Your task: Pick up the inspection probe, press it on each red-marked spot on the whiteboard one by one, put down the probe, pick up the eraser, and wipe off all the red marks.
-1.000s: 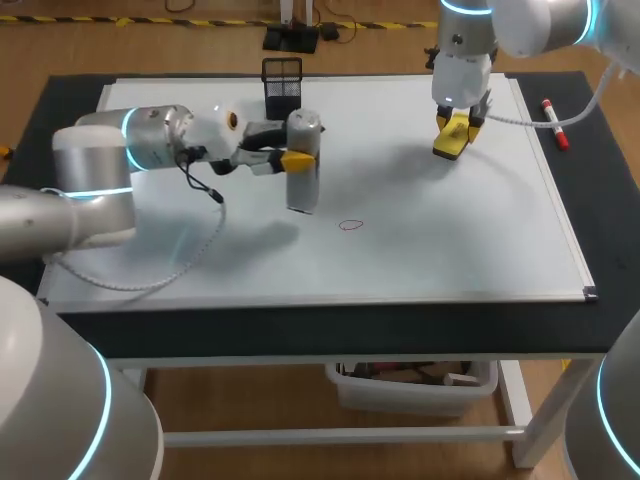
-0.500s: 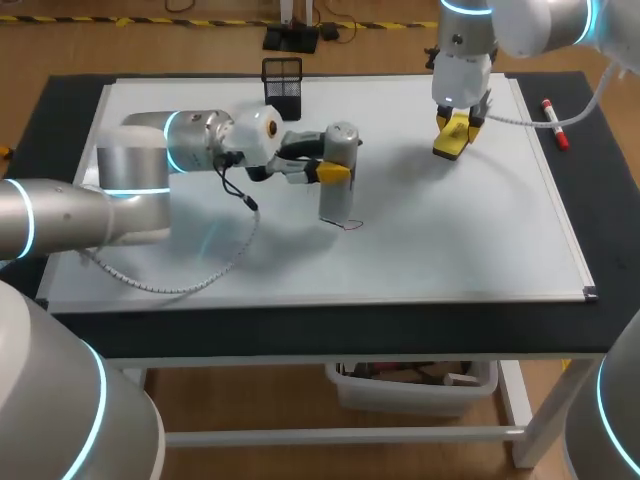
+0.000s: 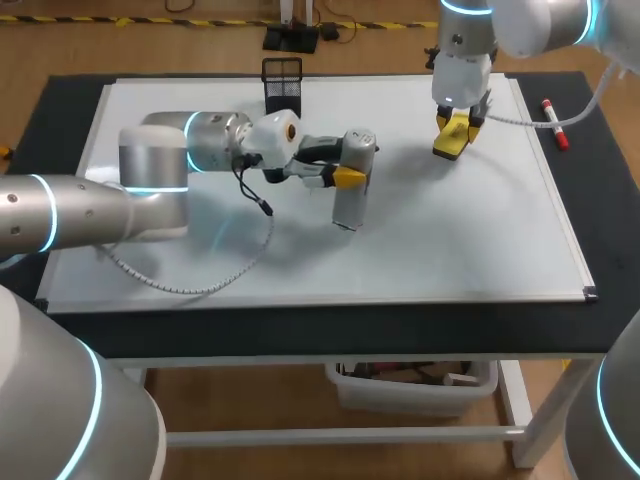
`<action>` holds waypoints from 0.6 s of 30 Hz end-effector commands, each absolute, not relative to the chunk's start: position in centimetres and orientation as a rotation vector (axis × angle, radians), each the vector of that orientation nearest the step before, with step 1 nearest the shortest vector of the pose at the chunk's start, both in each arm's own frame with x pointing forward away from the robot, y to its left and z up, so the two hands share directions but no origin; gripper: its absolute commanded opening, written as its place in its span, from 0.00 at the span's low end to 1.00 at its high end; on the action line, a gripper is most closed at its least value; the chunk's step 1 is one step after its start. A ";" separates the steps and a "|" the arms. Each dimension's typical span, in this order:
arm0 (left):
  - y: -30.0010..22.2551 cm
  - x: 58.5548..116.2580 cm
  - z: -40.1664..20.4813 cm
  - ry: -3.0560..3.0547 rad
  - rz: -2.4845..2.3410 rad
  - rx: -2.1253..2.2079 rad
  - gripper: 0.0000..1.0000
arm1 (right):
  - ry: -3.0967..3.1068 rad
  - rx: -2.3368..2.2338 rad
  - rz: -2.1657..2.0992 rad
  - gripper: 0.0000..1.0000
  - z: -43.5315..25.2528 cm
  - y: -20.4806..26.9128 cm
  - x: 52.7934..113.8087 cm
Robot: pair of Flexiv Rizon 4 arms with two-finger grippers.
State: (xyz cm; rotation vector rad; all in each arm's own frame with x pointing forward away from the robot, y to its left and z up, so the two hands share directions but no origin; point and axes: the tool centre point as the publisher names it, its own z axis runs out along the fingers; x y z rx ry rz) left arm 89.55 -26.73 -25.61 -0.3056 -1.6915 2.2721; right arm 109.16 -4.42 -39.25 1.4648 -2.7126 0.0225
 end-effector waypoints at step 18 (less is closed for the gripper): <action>-27.7 91.1 -27.5 -1.705 2.249 -0.284 0.00 | -2.710 1.466 0.027 0.00 -39.1 -4.5 109.2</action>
